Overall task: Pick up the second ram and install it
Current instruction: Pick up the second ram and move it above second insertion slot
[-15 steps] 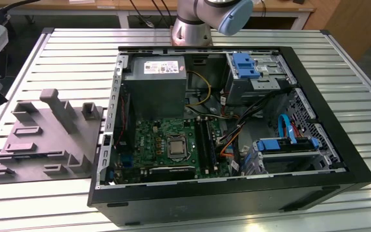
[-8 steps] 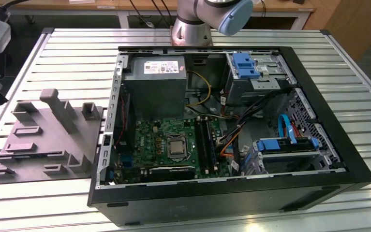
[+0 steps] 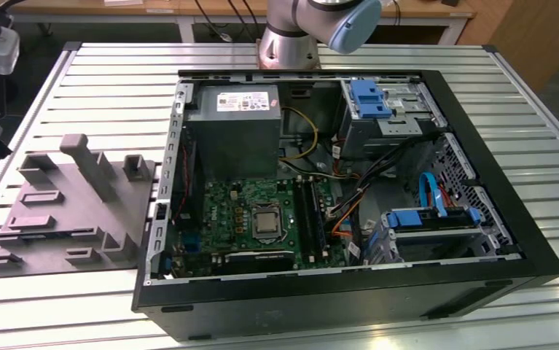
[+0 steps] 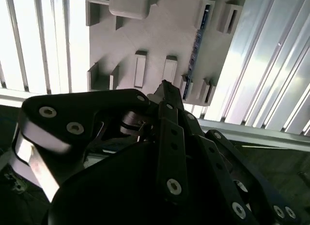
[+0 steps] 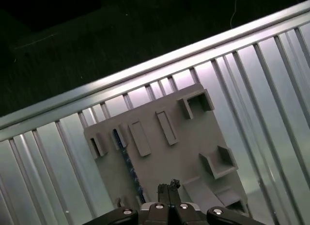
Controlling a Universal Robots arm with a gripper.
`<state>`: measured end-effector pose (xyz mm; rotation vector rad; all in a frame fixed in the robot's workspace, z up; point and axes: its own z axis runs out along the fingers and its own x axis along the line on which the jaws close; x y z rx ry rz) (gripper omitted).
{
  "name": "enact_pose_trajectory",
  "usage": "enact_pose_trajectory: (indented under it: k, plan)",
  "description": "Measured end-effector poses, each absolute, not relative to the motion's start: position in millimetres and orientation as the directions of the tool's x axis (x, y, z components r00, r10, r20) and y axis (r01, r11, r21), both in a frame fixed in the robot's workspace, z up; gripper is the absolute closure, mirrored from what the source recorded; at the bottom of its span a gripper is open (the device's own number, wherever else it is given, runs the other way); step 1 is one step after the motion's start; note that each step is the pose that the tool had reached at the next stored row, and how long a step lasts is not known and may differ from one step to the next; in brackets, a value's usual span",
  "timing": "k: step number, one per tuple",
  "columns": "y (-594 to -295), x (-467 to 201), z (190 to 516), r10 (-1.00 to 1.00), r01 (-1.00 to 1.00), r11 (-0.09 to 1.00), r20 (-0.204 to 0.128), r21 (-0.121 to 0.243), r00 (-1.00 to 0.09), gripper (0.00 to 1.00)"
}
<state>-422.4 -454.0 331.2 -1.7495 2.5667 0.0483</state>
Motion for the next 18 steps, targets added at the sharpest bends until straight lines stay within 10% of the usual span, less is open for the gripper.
enact_pose_trajectory:
  k: [18]
  plan:
    - [-454.1,-422.4,327.2,-0.988,-0.988,0.154,-0.025,0.030,-0.154,0.90]
